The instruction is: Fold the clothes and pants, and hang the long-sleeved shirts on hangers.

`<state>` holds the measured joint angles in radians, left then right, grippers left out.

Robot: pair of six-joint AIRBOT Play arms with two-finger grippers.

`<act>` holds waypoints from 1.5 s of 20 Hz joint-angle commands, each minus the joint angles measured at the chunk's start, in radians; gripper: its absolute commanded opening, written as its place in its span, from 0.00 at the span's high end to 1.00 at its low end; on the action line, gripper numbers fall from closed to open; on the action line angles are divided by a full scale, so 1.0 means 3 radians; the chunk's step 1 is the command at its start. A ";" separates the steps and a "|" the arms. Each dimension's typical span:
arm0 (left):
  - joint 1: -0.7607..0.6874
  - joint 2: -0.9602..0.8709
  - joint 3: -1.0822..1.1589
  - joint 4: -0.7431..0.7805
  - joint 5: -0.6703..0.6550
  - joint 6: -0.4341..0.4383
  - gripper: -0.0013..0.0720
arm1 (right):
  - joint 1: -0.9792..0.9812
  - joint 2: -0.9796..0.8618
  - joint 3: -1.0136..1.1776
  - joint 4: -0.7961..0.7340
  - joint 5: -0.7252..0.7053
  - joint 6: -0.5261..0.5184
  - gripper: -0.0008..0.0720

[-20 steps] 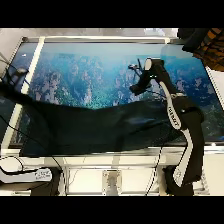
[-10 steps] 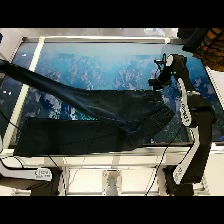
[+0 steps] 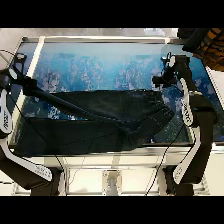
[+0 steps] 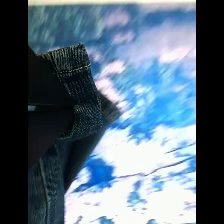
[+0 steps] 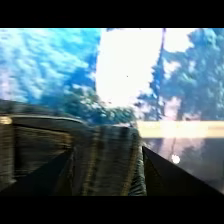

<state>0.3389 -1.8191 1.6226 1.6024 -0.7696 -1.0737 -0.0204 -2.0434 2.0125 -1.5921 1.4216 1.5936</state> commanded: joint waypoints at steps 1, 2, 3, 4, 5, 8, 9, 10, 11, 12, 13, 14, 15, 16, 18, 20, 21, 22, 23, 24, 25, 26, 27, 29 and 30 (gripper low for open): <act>-0.0001 -0.0102 0.0008 -0.0018 -0.0294 -0.0003 0.96 | -0.0113 -0.0008 -0.0158 -0.0134 0.0072 0.0160 0.40; -0.0001 -0.0102 0.0014 -0.0018 -0.0378 -0.0003 0.96 | -0.0142 -0.0008 -0.0195 -0.0111 0.0089 0.0160 0.40; -0.0001 -0.0102 0.0014 -0.0019 -0.0464 -0.0004 0.96 | -0.0159 -0.0009 -0.0226 -0.0078 0.0058 0.0160 0.40; -0.0003 -0.0103 0.0014 -0.0019 -0.0546 -0.0005 0.96 | -0.0158 -0.0014 -0.0253 0.0017 -0.0006 0.0159 0.40; -0.0009 -0.0103 0.0014 -0.0020 -0.0631 -0.0011 0.97 | -0.0156 -0.0034 -0.0281 0.0154 -0.0078 0.0158 0.42; -0.0008 -0.0103 0.0014 -0.0018 -0.0904 -0.0098 0.96 | -0.0090 -0.0161 -0.0322 0.0340 -0.0170 0.0142 0.56; -0.0006 -0.0103 0.0014 -0.0017 -0.0988 -0.0140 0.96 | -0.0047 -0.0201 -0.0320 0.0392 -0.0211 0.0112 0.57; -0.0003 -0.0103 0.0014 -0.0018 -0.1061 -0.0186 0.96 | 0.0000 -0.0216 -0.0322 0.0408 -0.0277 0.0089 0.57; -0.0003 -0.0103 0.0014 -0.0018 -0.1124 -0.0245 0.96 | 0.0041 -0.0217 -0.0320 0.0407 -0.0350 0.0060 0.70; -0.0003 -0.0103 0.0014 -0.0019 -0.1165 -0.0308 0.96 | 0.0071 -0.0217 -0.0305 0.0397 -0.0430 -0.0023 0.96; -0.0003 -0.0103 0.0015 -0.0019 -0.1194 -0.0373 0.96 | 0.0084 -0.0217 -0.0267 0.0360 -0.0529 -0.0029 0.97; -0.0006 -0.0103 0.0018 -0.0022 -0.1195 -0.0479 0.96 | 0.0079 -0.0217 -0.0191 0.0245 -0.0656 -0.0004 0.97; -0.0009 -0.0104 0.0027 -0.0048 -0.1176 -0.0595 0.96 | 0.0061 -0.0217 -0.0093 0.0122 -0.0767 0.0064 0.97; -0.0008 -0.0104 0.0038 -0.0137 -0.1123 -0.0685 0.97 | 0.0023 -0.0217 0.0027 0.0047 -0.0886 0.0111 0.97; -0.0008 -0.0104 0.0088 -0.0530 -0.0935 -0.0738 0.97 | -0.0090 -0.0216 0.0209 -0.0111 -0.1138 0.0295 0.97; -0.0008 -0.0104 0.0191 -0.1078 -0.0655 -0.0735 0.96 | -0.0234 -0.0174 0.0240 -0.0351 -0.1328 0.0542 0.97; -0.0008 -0.0104 0.0266 -0.1291 -0.0535 -0.0736 0.96 | -0.0308 -0.0148 0.0240 -0.0500 -0.1361 0.0654 0.97; -0.0008 -0.0104 0.0364 -0.1431 -0.0453 -0.0736 0.97 | -0.0389 -0.0112 0.0240 -0.0647 -0.1382 0.0748 0.97; -0.0008 -0.0104 0.0460 -0.1502 -0.0418 -0.0736 0.96 | -0.0472 -0.0072 0.0239 -0.0764 -0.1408 0.0835 0.98; -0.0008 -0.0104 0.0552 -0.1541 -0.0389 -0.0738 0.96 | -0.0548 -0.0034 0.0240 -0.0816 -0.1427 0.0885 0.97; -0.0008 -0.0104 0.0613 -0.1562 -0.0374 -0.0738 0.96 | -0.0629 0.0000 0.0239 -0.0807 -0.1462 0.0912 0.97; -0.0008 -0.0104 0.0643 -0.1621 -0.0347 -0.0738 0.96 | -0.0688 0.0025 0.0239 -0.0779 -0.1479 0.0912 0.97; -0.0009 -0.0106 0.0646 -0.1712 -0.0317 -0.0736 0.96 | -0.0738 0.0041 0.0239 -0.0746 -0.1480 0.0910 0.97; -0.0020 -0.0134 0.0646 -0.1886 -0.0303 -0.0738 0.96 | -0.0792 0.0046 0.0239 -0.0582 -0.1452 0.0881 0.90; -0.0032 -0.0148 0.0646 -0.1956 -0.0333 -0.0738 0.96 | -0.0804 0.0048 0.0239 -0.0507 -0.1376 0.0725 0.71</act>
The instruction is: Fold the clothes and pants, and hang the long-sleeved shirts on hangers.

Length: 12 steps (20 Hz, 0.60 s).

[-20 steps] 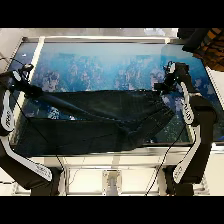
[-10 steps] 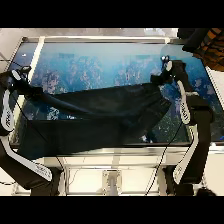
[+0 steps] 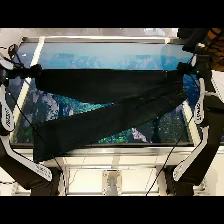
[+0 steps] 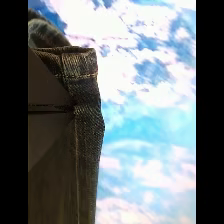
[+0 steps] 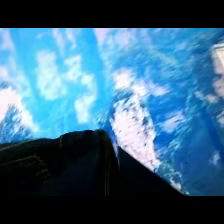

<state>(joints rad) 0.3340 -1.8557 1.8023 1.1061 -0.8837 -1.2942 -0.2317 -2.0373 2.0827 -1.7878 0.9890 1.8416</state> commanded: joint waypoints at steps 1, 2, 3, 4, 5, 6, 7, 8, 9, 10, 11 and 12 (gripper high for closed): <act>-0.0033 -0.0028 0.0047 -0.0323 0.0006 -0.0001 0.95 | -0.0098 0.0037 0.0005 0.0196 0.0159 -0.0268 0.52; -0.0036 -0.0018 0.0048 -0.0322 -0.0031 -0.0001 0.90 | -0.0099 0.0065 0.0005 0.0192 0.0267 -0.0378 0.46; -0.0037 0.0004 0.0048 -0.0322 -0.0066 -0.0003 0.77 | -0.0099 0.0118 0.0004 0.0131 0.0362 -0.0437 0.46; -0.0033 0.0032 0.0048 -0.0319 -0.0099 -0.0003 0.75 | -0.0102 0.0195 0.0003 0.0032 0.0441 -0.0440 0.46; -0.0023 0.0067 0.0048 -0.0294 -0.0132 -0.0003 0.71 | -0.0107 0.0277 0.0003 -0.0038 0.0501 -0.0445 0.46; -0.0017 0.0098 0.0048 -0.0256 -0.0160 -0.0004 0.60 | -0.0109 0.0365 0.0001 -0.0051 0.0551 -0.0460 0.46; -0.0009 0.0128 0.0050 -0.0210 -0.0193 -0.0019 0.57 | -0.0113 0.0463 0.0000 -0.0052 0.0607 -0.0523 0.47; 0.0000 0.0151 0.0050 -0.0142 -0.0244 -0.0062 0.54 | -0.0112 0.0544 -0.0011 -0.0056 0.0659 -0.0613 0.47; 0.0006 0.0169 0.0050 -0.0041 -0.0332 -0.0111 0.46 | -0.0112 0.0626 -0.0023 -0.0055 0.0708 -0.0694 0.48; 0.0014 0.0178 0.0050 0.0097 -0.0459 -0.0127 0.44 | -0.0112 0.0685 -0.0023 -0.0056 0.0760 -0.0738 0.48; 0.0019 0.0177 0.0050 0.0313 -0.0649 -0.0145 0.44 | -0.0112 0.0722 -0.0024 -0.0055 0.0816 -0.0743 0.48; 0.0023 0.0165 0.0048 0.0604 -0.0833 -0.0240 0.44 | -0.0112 0.0745 -0.0042 -0.0046 0.0875 -0.0762 0.48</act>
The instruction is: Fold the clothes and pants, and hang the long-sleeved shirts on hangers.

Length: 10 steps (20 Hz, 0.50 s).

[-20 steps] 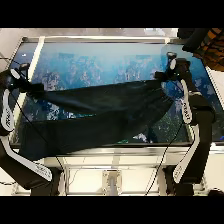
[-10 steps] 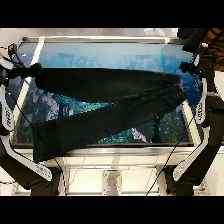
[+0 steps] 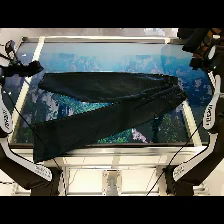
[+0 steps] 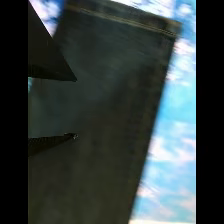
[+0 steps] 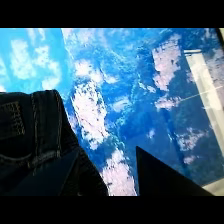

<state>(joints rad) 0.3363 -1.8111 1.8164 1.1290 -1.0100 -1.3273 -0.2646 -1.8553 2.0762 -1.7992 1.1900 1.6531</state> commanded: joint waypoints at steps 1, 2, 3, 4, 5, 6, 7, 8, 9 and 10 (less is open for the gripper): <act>0.0015 -0.0003 0.0001 0.0862 -0.0608 -0.0280 0.42 | -0.0003 0.0149 -0.0053 0.0020 0.0300 -0.0172 0.48; 0.0031 -0.0029 0.0001 0.1086 -0.0781 -0.0387 0.39 | -0.0003 0.0149 -0.0099 0.0089 0.0395 -0.0214 0.48; 0.0060 -0.0062 0.0001 0.1146 -0.0951 -0.0387 0.39 | -0.0001 0.0149 -0.0169 0.0181 0.0470 -0.0305 0.48; 0.0094 -0.0102 0.0001 0.1111 -0.1049 -0.0387 0.39 | 0.0005 0.0149 -0.0251 0.0256 0.0519 -0.0384 0.51; 0.0121 -0.0136 0.0001 0.1031 -0.1078 -0.0387 0.39 | 0.0011 0.0148 -0.0322 0.0292 0.0543 -0.0431 0.61; 0.0132 -0.0161 0.0001 0.0945 -0.1062 -0.0374 0.39 | 0.0011 0.0148 -0.0383 0.0342 0.0551 -0.0432 0.64; 0.0135 -0.0184 0.0001 0.0895 -0.1005 -0.0348 0.39 | 0.0011 0.0148 -0.0422 0.0373 0.0565 -0.0432 0.64; 0.0120 -0.0201 0.0001 0.0894 -0.0905 -0.0350 0.39 | 0.0011 0.0148 -0.0453 0.0403 0.0589 -0.0434 0.64; 0.0097 -0.0217 0.0001 0.0890 -0.0774 -0.0351 0.39 | 0.0011 0.0146 -0.0469 0.0432 0.0615 -0.0440 0.64; 0.0075 -0.0235 0.0001 0.0839 -0.0649 -0.0348 0.39 | 0.0011 0.0145 -0.0483 0.0493 0.0636 -0.0470 0.64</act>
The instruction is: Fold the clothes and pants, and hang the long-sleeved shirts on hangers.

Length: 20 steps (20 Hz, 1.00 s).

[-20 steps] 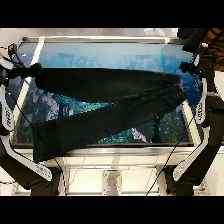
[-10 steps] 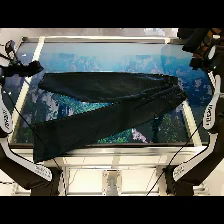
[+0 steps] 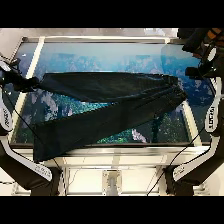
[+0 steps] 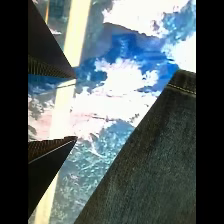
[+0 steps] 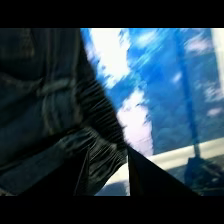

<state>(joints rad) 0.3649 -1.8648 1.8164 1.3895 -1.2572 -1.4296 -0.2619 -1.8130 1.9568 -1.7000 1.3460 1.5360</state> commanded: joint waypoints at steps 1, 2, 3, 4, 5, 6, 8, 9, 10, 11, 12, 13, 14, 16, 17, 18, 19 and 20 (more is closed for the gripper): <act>-0.0037 -0.0093 0.0001 -0.0146 0.0304 -0.0009 0.39 | 0.0003 0.0004 -0.0092 0.0249 0.0123 -0.0121 0.64; -0.0051 -0.0139 0.0001 -0.0282 0.0399 -0.0009 0.39 | 0.0003 0.0004 -0.0098 0.0347 0.0123 -0.0130 0.64; -0.0069 -0.0201 0.0001 -0.0383 0.0472 -0.0011 0.39 | 0.0003 0.0004 -0.0106 0.0439 0.0123 -0.0141 0.64; -0.0084 -0.0263 0.0001 -0.0413 0.0519 -0.0019 0.38 | 0.0003 0.0004 -0.0112 0.0532 0.0131 -0.0200 0.64; -0.0095 -0.0323 0.0001 -0.0398 0.0567 -0.0036 0.28 | 0.0003 0.0004 -0.0112 0.0593 0.0148 -0.0224 0.64; -0.0106 -0.0370 0.0001 -0.0398 0.0618 -0.0053 0.28 | 0.0003 0.0004 -0.0112 0.0635 0.0174 -0.0251 0.64; -0.0106 -0.0437 0.0001 -0.0398 0.0730 -0.0118 0.28 | 0.0003 0.0004 -0.0112 0.0701 0.0196 -0.0291 0.64; -0.0112 -0.0462 0.0001 -0.0399 0.0768 -0.0126 0.28 | 0.0003 0.0004 -0.0112 0.0722 0.0186 -0.0292 0.64; -0.0117 -0.0481 0.0001 -0.0398 0.0791 -0.0131 0.28 | 0.0003 0.0004 -0.0112 0.0753 0.0170 -0.0292 0.64; -0.0117 -0.0502 0.0001 -0.0398 0.0802 -0.0172 0.28 | 0.0003 0.0004 -0.0112 0.0783 0.0161 -0.0292 0.64; -0.0117 -0.0525 0.0001 -0.0398 0.0804 -0.0225 0.29 | 0.0003 0.0004 -0.0112 0.0809 0.0163 -0.0292 0.64; -0.0117 -0.0543 0.0001 -0.0399 0.0804 -0.0264 0.33 | 0.0003 0.0004 -0.0112 0.0839 0.0164 -0.0292 0.64; -0.0131 -0.0558 0.0001 -0.0403 0.0814 -0.0276 0.43 | 0.0003 0.0004 -0.0112 0.0857 0.0167 -0.0292 0.64; -0.0156 -0.0559 0.0001 -0.0399 0.0860 -0.0272 0.74 | 0.0003 0.0004 -0.0112 0.0889 0.0174 -0.0292 0.64; -0.0179 -0.0553 0.0001 -0.0409 0.0889 -0.0272 0.91 | 0.0003 0.0004 -0.0112 0.0913 0.0186 -0.0292 0.64; -0.0203 -0.0542 0.0003 -0.0409 0.0886 -0.0272 0.96 | 0.0003 0.0004 -0.0112 0.0949 0.0198 -0.0292 0.64; -0.0224 -0.0516 0.0003 -0.0409 0.0861 -0.0273 0.96 | 0.0004 0.0004 -0.0112 0.0970 0.0214 -0.0292 0.64; -0.0237 -0.0463 0.0004 -0.0384 0.0821 -0.0275 0.96 | 0.0010 0.0004 -0.0112 0.0975 0.0238 -0.0294 0.66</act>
<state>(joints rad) 0.3077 -2.0209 1.8164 1.2705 -1.0046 -1.5097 -0.2607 -1.8122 1.9236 -1.4303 1.4040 1.4494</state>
